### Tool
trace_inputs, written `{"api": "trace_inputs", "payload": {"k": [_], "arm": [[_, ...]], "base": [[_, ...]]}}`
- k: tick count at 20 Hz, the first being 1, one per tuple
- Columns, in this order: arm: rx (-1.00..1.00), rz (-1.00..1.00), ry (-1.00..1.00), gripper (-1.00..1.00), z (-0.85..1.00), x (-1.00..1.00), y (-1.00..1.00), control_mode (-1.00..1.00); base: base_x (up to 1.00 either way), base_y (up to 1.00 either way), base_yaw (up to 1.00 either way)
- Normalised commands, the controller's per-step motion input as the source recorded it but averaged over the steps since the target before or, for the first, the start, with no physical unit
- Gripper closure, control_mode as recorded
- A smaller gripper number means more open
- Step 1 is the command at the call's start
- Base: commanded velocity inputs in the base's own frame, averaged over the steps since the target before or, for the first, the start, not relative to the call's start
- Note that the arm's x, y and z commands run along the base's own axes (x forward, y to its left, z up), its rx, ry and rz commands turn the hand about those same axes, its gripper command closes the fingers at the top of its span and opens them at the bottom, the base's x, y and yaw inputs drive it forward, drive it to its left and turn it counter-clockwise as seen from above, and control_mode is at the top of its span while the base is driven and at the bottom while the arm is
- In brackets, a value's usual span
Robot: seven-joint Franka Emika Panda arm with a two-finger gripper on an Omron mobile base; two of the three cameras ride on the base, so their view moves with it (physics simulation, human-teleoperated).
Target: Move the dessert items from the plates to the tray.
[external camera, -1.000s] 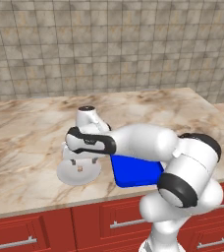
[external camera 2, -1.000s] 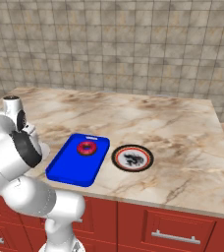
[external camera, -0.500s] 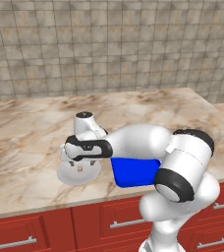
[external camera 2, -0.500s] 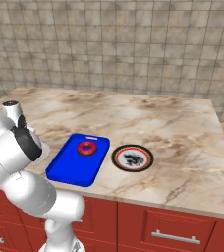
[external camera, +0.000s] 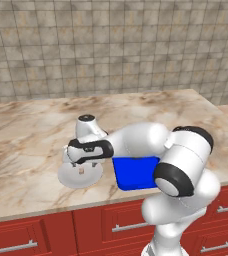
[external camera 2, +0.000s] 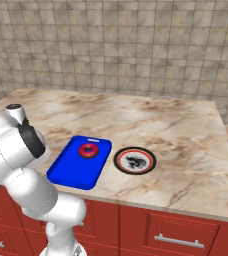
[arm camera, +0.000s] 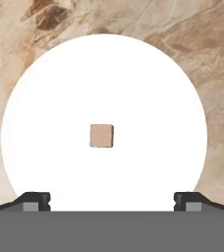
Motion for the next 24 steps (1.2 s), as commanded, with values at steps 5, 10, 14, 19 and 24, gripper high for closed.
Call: {"api": "trace_inputs", "payload": {"k": [5,10,14,19,24], "arm": [[0.0,-0.05,0.0,-1.0,-0.12,0.07,0.02,-1.0],[0.0,-0.04,0.0,-1.0,-0.19,0.09,0.04,-1.0],[0.0,-0.05,0.0,-1.0,-0.19,0.18,0.06,-1.0],[0.0,-0.05,0.0,-1.0,-0.19,0.12,0.1,-1.0],[0.0,-0.05,0.0,-1.0,-0.15,0.14,0.09,-1.0]], "base": [[0.0,0.0,0.0],[0.0,0.0,0.0],[0.0,0.0,0.0],[0.0,0.0,0.0],[0.0,0.0,0.0]]}}
